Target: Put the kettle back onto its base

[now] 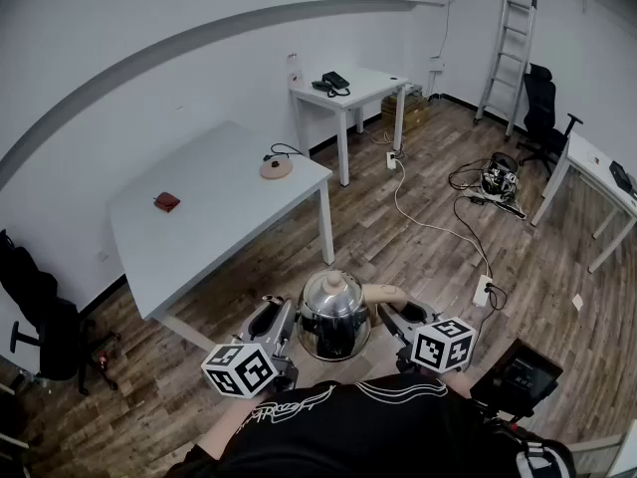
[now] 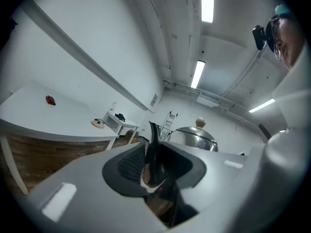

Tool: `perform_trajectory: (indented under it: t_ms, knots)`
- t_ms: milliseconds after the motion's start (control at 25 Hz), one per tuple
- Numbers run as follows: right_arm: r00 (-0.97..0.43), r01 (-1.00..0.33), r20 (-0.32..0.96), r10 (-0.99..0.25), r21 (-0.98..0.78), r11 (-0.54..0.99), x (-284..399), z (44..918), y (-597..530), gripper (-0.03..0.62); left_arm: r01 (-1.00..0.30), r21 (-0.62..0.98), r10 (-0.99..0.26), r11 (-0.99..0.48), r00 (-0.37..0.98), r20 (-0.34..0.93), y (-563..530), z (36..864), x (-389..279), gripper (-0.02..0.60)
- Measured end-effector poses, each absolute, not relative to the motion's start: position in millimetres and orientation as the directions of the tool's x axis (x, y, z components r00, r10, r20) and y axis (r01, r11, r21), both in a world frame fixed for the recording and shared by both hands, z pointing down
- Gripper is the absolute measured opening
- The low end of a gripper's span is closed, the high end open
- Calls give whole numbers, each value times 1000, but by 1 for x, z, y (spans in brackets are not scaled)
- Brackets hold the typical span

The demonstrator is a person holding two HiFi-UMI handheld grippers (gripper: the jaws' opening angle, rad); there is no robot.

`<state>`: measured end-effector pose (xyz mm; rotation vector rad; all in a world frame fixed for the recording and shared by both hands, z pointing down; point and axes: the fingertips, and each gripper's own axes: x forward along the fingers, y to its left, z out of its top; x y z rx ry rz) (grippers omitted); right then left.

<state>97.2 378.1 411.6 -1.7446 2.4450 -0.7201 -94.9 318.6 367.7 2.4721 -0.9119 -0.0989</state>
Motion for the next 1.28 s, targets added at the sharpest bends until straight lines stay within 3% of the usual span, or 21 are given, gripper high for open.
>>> perform_trajectory:
  t_ms: [520,880,1280]
  knots:
    - [-344,-884,236,-909,-407,229,119,440,266,124,-580,495,-610,-647,783,121,206,401,-75,106]
    - [-343,-883,298,-891,-425,198,137,465,91,124,-588,527,-589,-614,785,191,32,430,-55,106]
    - [-392,-892,274,-878,-348,289,134,441,-84,124,-598,508,-619,-619,770,152,-126,416,-63,106]
